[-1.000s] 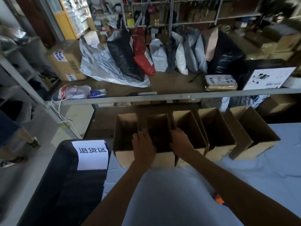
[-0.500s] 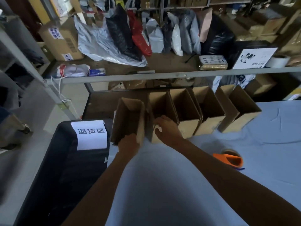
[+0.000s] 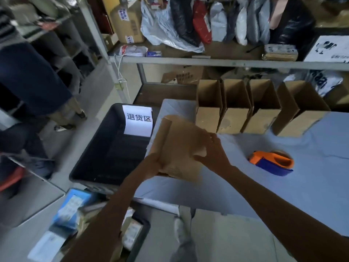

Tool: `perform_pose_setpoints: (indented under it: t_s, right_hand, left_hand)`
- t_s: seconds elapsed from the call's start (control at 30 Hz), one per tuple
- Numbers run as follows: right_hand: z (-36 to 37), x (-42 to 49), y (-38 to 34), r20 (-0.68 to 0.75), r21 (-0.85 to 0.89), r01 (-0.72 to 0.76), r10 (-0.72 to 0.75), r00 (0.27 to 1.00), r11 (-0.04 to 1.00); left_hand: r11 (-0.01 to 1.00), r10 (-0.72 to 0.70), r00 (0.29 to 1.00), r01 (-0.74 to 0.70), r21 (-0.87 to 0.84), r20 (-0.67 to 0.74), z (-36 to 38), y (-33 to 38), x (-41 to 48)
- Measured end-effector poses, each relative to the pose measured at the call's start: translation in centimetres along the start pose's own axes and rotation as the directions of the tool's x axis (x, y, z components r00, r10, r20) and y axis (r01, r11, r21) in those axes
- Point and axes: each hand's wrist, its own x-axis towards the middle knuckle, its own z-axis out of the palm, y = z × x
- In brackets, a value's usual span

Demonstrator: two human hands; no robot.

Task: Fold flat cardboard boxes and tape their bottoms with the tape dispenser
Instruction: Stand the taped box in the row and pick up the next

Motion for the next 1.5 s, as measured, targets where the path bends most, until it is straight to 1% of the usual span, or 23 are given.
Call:
perform_pose_setpoints:
  t_s: [0.07,0.17,0.3,0.33,0.43,0.5,0.57,0.6,0.67,0.77,0.83,0.9,0.97,1.03,1.07,1.13,1.17,1.2,1.27,1.3,1.37,1.43,1.5]
  right_hand:
    - [-0.7,-2.1,0.2,-0.059,-0.058,0.048,-0.051,0.997,0.997]
    - [-2.1,-4.5,1.1,-0.097,-0.128,0.063,-0.076,0.992,0.990]
    - [-5.5,-6.7,3.7,-0.206,-0.078,-0.160,0.141,0.968,0.984]
    - [-6.3,-7.3,4.5,-0.227,-0.065,-0.183,0.164,0.960,0.981]
    - [-8.0,-9.1,6.3,-0.264,0.070,-0.175,0.187,0.946,0.982]
    - [-8.3,-9.9,6.7,-0.311,0.094,-0.136,0.159,0.937,0.986]
    - [-8.0,-10.3,6.5,-0.353,0.040,-0.080,0.089,0.931,0.996]
    - [-7.7,-10.4,6.4,-0.367,-0.013,-0.061,0.052,0.929,0.998]
    - [-7.5,-10.4,6.3,-0.386,-0.036,-0.076,0.056,0.921,0.996]
    - [-8.0,-10.4,6.1,-0.401,0.030,-0.080,0.085,0.912,0.996]
    - [-8.4,-10.5,6.0,-0.429,0.036,-0.074,0.082,0.899,0.997]
    - [-9.0,-10.1,6.2,-0.410,0.065,-0.155,0.168,0.897,0.986]
    - [-9.7,-9.1,6.8,-0.247,0.190,-0.322,0.363,0.899,0.927]
    - [-10.3,-7.6,7.3,-0.102,0.297,-0.425,0.471,0.876,0.855]
    - [-10.4,-7.0,7.4,-0.091,0.318,-0.421,0.469,0.878,0.849]
    - [-10.4,-5.9,7.1,-0.165,0.264,-0.325,0.374,0.913,0.908]
    - [-10.3,-5.4,6.8,-0.219,0.201,-0.257,0.299,0.929,0.945]
    - [-10.1,-4.9,6.5,-0.267,0.162,-0.203,0.241,0.933,0.966]
    - [-10.1,-4.1,6.1,-0.350,0.191,-0.151,0.211,0.913,0.970]
    - [-10.2,-3.6,6.0,-0.376,0.222,-0.145,0.221,0.900,0.964]
    - [-10.5,-3.0,5.9,-0.390,0.266,-0.153,0.252,0.886,0.952]
    - [-10.9,-2.5,5.8,-0.405,0.283,-0.128,0.239,0.882,0.950]
    - [-11.3,-2.2,5.7,-0.421,0.278,-0.093,0.209,0.883,0.956]
  left_hand:
    - [0.999,0.040,0.997,-0.041,0.007,0.070,1.5,0.4,-1.4]
    - [0.980,0.153,0.978,-0.168,0.103,0.143,3.6,1.3,-1.5]
    - [0.964,0.222,0.957,-0.245,0.109,0.184,5.5,2.2,-1.0]
    - [0.962,0.229,0.955,-0.252,0.106,0.188,6.0,2.6,-0.9]
    - [0.918,0.274,0.933,-0.326,0.226,0.233,7.6,5.4,-2.1]
    - [0.878,0.368,0.906,-0.413,0.240,0.209,8.9,8.1,-2.7]
    - [0.851,0.493,0.865,-0.502,0.154,0.095,9.9,11.4,-3.2]
    - [0.856,0.509,0.859,-0.512,0.070,0.056,10.3,12.5,-2.8]
    - [0.839,0.544,0.838,-0.543,-0.044,0.046,10.6,14.2,-2.2]
    - [0.797,0.604,0.792,-0.599,-0.076,0.091,10.5,14.5,-1.1]
    - [0.798,0.603,0.785,-0.594,-0.107,0.141,10.1,13.9,-0.3]
    - [0.807,0.590,0.785,-0.582,-0.104,0.189,9.6,13.2,0.6]
    - [0.816,0.576,0.782,-0.568,-0.109,0.237,8.9,12.6,1.6]
    - [0.845,0.534,0.794,-0.499,-0.192,0.291,8.2,12.6,2.2]
    - [0.868,0.490,0.808,-0.416,-0.272,0.327,8.0,12.8,2.2]
    - [0.881,0.359,0.849,-0.170,-0.443,0.389,7.5,13.7,2.6]
    - [0.873,0.290,0.879,-0.082,-0.481,0.378,7.2,14.3,3.0]
    - [0.875,0.240,0.909,-0.049,-0.482,0.342,6.7,14.7,3.7]
    - [0.879,0.226,0.925,-0.058,-0.473,0.307,5.6,15.3,4.7]
    - [0.881,0.245,0.912,-0.068,-0.469,0.329,5.1,15.6,5.2]
    - [0.875,0.324,0.854,-0.107,-0.473,0.408,4.3,15.5,6.0]
    - [0.843,0.403,0.812,-0.149,-0.517,0.423,3.8,14.9,6.5]
    - [0.824,0.427,0.803,-0.156,-0.544,0.417,3.5,14.4,6.7]
